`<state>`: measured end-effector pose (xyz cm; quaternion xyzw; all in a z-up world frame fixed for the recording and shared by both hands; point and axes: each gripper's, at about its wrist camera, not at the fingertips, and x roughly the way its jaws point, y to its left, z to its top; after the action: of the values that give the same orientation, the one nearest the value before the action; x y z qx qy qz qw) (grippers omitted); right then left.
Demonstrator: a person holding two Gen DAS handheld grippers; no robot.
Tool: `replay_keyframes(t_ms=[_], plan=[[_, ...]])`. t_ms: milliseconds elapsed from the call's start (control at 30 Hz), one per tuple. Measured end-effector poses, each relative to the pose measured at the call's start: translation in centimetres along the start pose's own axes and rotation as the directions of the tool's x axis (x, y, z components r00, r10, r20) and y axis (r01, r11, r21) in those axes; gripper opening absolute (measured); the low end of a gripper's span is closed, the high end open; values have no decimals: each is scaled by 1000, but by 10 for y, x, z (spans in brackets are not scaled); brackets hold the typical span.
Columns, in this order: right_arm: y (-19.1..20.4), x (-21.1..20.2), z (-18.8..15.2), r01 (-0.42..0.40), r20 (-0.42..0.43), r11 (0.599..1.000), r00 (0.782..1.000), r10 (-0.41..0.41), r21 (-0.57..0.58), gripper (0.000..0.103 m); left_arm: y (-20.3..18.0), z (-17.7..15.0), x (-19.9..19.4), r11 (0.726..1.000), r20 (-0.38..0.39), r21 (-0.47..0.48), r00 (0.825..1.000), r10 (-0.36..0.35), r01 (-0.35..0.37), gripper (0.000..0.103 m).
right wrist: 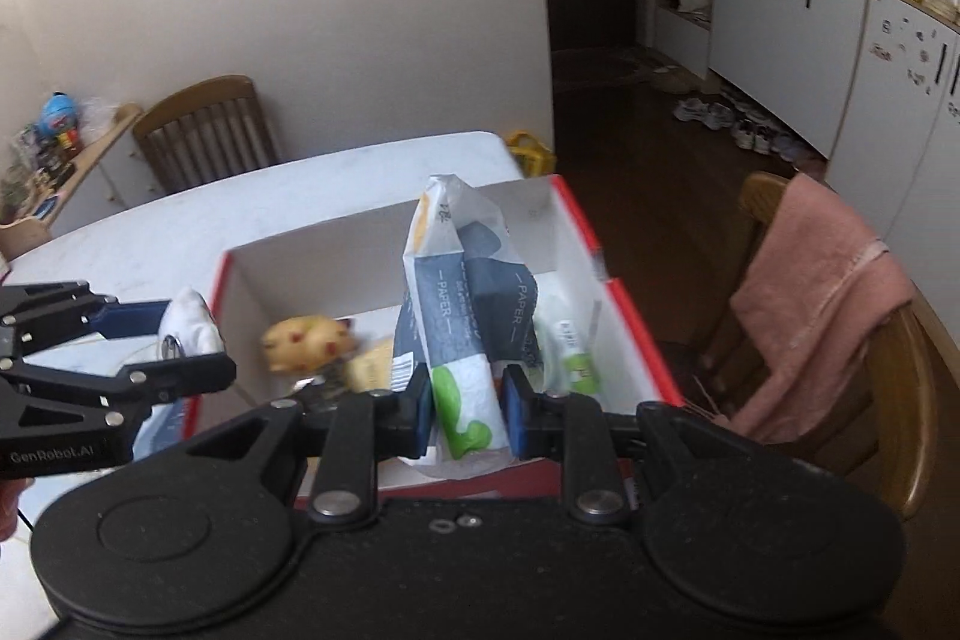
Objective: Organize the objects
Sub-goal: 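Carry the plush toy and tissue packet with both grippers into the shoebox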
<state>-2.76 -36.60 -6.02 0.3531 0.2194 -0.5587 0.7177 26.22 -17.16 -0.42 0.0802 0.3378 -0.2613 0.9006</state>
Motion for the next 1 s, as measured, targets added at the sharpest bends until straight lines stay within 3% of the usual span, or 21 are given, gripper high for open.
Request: replay_keyframes(t_ms=[400, 667, 767, 1000], plan=[[-9, 43, 8, 3, -59, 998, 998, -7, -56, 23, -16, 31, 67, 995, -61, 94, 997, 39, -33, 51], [-4, 77, 11, -3, -119, 997, 993, -6, -77, 23, -10, 37, 109, 994, -137, 91, 988, 65, -53, 51], [1, 87, 10, 27, -121, 994, 992, -40, -111, 23, -6, 36, 121, 993, -168, 98, 983, 74, -58, 51], [5, 100, 6, 29, -150, 991, 987, -49, -132, 23, 0, 32, 142, 996, -233, 87, 971, 52, -32, 51]])
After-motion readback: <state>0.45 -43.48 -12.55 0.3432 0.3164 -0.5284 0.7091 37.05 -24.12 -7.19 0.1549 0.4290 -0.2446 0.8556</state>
